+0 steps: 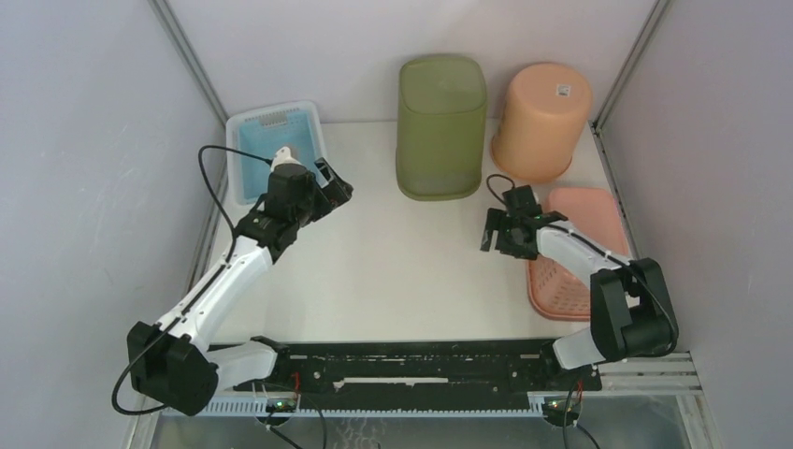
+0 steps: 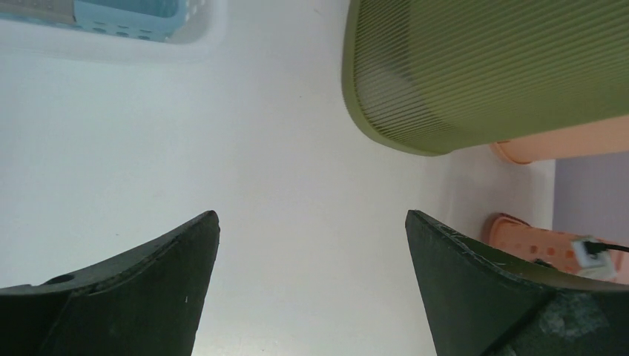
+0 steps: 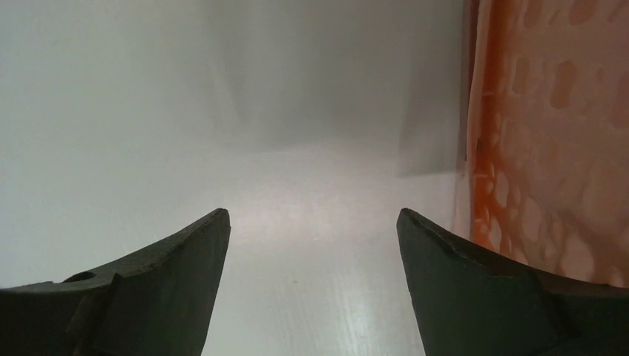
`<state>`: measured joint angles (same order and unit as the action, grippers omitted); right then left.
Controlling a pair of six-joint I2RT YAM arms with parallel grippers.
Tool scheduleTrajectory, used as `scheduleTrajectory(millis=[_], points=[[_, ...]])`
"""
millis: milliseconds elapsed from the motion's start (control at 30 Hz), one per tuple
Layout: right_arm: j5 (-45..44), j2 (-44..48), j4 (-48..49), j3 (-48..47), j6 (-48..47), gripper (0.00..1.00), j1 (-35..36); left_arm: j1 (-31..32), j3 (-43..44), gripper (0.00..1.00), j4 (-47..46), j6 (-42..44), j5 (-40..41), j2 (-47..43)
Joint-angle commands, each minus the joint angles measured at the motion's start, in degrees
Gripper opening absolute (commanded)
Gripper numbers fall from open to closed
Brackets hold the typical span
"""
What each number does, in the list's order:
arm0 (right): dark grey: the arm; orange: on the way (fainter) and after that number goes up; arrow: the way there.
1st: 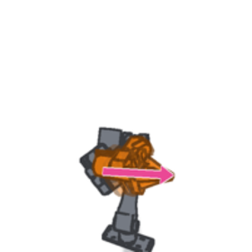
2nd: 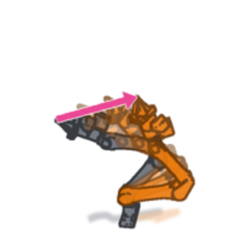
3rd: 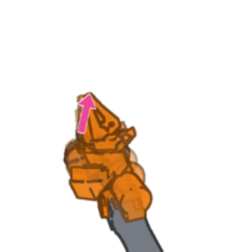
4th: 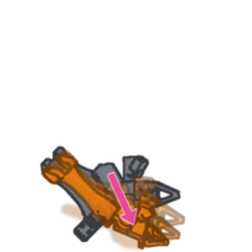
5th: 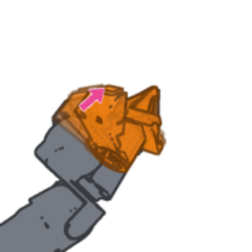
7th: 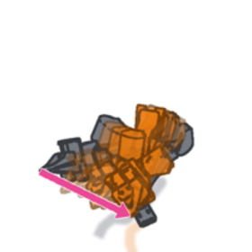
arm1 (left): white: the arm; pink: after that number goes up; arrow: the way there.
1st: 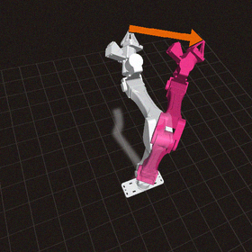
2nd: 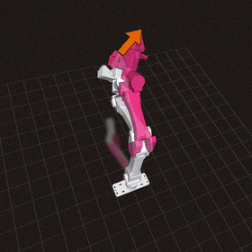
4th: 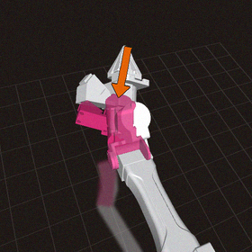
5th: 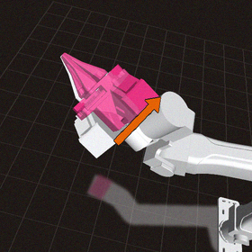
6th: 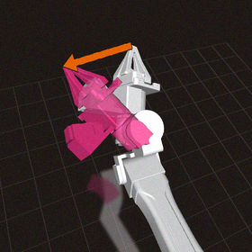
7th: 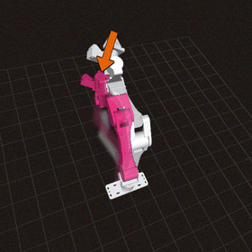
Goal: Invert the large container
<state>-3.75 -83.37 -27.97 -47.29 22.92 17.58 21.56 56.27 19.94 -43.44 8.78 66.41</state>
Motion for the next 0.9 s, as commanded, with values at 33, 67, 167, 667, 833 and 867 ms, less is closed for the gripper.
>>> scheduleTrajectory(millis=[33,67,167,667,833,867], points=[[2.0,3.2,-0.7,-1.5,-3.6,0.91,-10.3,-2.6,1.9,1.0,-0.3,2.8,0.1,2.4],[2.7,3.0,-0.9,-1.7,-3.5,0.91,-12.6,-3.2,2.6,1.0,0.0,3.1,0.6,3.1],[4.0,3.0,-0.1,-1.9,-3.2,0.92,-17.3,-5.1,4.9,1.0,1.4,4.4,2.3,5.2],[8.8,21.8,-0.4,-1.7,1.4,0.89,-1.9,-13.5,33.5,0.77,13.8,13.6,14.4,28.5],[10.1,22.9,-0.7,-1.6,1.7,0.88,0.7,-13.2,31.7,0.69,11.9,13.8,15.3,32.1],[10.2,23.1,-0.8,-1.6,1.7,0.88,1.2,-13.2,31.6,0.69,12.3,13.9,16.1,33.0]])
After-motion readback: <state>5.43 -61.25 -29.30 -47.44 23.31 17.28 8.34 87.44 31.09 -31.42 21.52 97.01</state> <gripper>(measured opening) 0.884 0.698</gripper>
